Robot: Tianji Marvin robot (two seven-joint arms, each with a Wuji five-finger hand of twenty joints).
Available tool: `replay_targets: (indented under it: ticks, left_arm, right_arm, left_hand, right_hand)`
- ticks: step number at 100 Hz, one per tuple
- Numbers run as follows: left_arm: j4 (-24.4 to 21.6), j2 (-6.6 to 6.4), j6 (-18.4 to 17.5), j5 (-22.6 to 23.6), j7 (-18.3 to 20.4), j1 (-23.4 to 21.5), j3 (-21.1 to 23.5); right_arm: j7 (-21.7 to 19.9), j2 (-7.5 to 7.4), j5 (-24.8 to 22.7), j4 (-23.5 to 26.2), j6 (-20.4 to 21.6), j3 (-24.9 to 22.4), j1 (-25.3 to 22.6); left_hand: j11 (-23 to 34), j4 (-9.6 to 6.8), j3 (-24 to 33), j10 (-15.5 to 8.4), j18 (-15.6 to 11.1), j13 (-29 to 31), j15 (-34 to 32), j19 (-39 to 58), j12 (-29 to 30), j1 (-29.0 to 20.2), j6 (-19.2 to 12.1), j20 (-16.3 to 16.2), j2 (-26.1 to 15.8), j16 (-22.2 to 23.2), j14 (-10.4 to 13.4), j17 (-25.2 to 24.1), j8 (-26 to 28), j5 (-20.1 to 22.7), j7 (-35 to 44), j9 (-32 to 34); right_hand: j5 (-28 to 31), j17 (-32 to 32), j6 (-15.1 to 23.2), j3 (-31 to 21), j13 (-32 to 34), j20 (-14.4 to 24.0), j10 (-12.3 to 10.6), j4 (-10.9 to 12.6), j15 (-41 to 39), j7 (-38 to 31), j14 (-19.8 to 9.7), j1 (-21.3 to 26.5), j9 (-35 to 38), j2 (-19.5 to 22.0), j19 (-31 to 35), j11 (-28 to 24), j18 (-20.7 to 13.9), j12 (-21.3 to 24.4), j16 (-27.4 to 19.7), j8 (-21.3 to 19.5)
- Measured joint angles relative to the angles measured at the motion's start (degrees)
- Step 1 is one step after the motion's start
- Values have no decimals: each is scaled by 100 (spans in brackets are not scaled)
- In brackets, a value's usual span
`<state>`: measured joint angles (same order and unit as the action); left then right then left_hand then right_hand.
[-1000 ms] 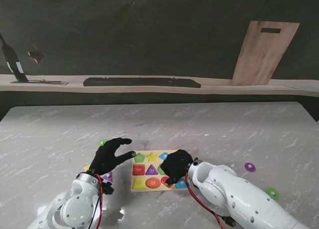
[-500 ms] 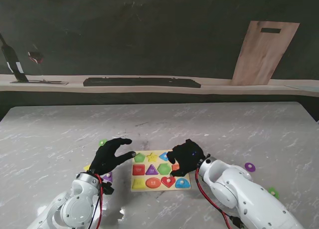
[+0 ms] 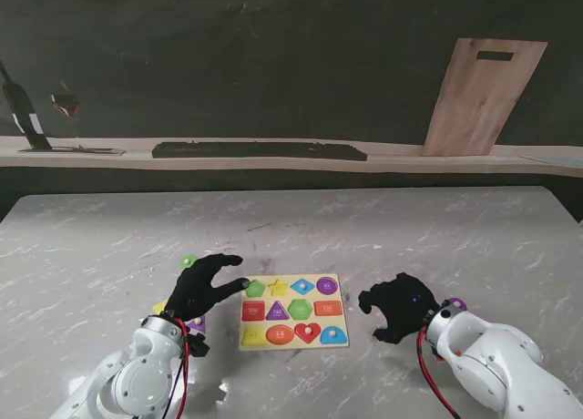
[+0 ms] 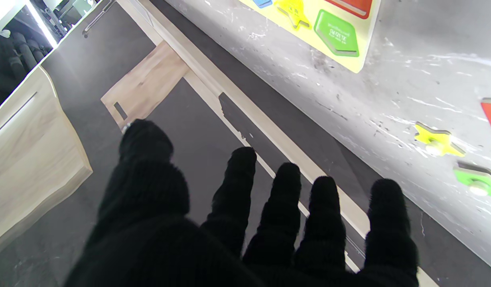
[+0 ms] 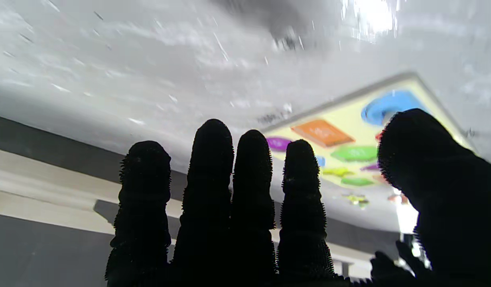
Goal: Fit puzzle pieces into a puzzle board
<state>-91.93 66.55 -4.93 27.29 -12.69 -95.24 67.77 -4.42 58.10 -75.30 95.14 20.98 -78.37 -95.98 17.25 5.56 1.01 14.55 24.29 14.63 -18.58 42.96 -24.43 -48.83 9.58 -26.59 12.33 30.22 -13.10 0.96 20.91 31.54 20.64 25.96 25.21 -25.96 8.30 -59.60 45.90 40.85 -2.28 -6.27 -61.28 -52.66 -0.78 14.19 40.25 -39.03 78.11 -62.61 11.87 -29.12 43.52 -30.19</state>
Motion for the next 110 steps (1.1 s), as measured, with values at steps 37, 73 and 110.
replay_targets:
  ticks: [37,73,110]
  left_arm:
    - [25,-1,31,-21,25,32,-40]
    - [60,0,78,-59,48,75,-86]
    - [67,1,89,-58,40,86,-98]
  right_arm:
    - [324,-40,-561,209,111,-1106,-1030]
    - [745,-142,-1019,-88,-84,-1432,-1207]
    - [959,-168,-1146,-254,-277,-1529,-1333]
  left_hand:
    - [0,0,0,0,0,0,0,0,0,-1,0,0,0,0,0,-1,0,0,0,0]
    - [0,0,0,0,0,0,0,-10,0,-1,0,0,-1,0,0,-1,0,32,0,1]
    - [0,0,0,0,0,0,0,-11,0,-2,0,0,-1,0,0,-2,0,33,-1,1]
  right_hand:
    - [-166,214,236,-548,-335,0,-97,0,271,-46,-92,293,-425,-471,-423,34,-70,-1,-3,49]
    - [-166,213,321,-959,-335,-1,-213,0,346,-113,-213,656,-425,-712,-520,44,-73,-1,-16,52]
    - [-38,76,377,-959,-288,-1,-281,0,347,-205,-217,649,-378,-843,-536,45,-75,-1,-18,59]
